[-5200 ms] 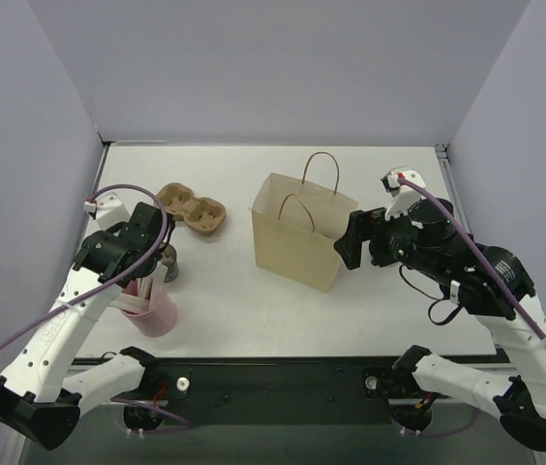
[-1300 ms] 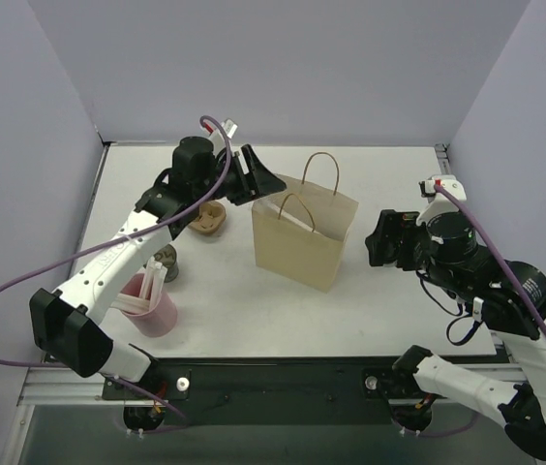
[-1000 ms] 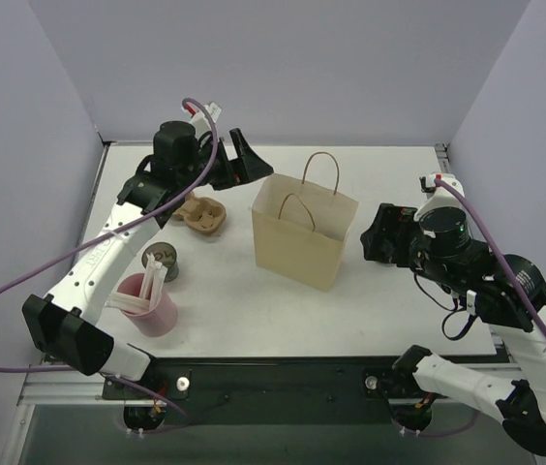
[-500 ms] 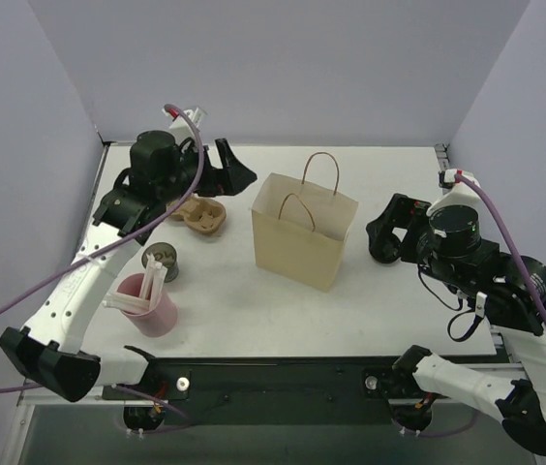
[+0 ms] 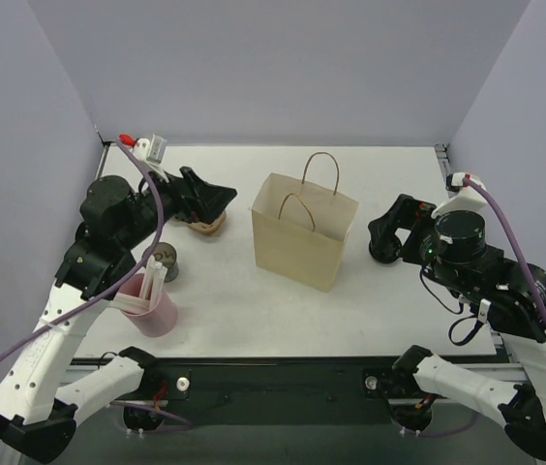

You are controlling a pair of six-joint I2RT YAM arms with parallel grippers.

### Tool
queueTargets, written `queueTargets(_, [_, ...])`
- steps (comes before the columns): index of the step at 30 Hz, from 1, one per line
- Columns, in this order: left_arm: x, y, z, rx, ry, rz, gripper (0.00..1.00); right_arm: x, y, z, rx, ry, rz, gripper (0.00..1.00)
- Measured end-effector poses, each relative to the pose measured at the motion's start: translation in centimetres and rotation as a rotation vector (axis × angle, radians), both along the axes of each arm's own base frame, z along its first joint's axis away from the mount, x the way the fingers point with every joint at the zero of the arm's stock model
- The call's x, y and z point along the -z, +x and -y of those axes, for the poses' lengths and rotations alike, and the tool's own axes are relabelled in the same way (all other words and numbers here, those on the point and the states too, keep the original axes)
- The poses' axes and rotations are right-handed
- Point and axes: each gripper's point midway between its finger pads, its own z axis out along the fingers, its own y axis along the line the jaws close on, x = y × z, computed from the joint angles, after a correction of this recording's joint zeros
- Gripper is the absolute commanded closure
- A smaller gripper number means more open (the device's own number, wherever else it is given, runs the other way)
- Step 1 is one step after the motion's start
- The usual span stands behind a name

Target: Pack the takeout coffee

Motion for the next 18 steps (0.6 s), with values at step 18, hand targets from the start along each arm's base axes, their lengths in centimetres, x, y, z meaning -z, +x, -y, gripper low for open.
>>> queueTargets(18, [1.1, -2.7, -1.4, -0.004, -0.005, 0.019, 0.03, 0.0, 0.0, 0.3, 0.005, 0.015, 0.032, 0.00])
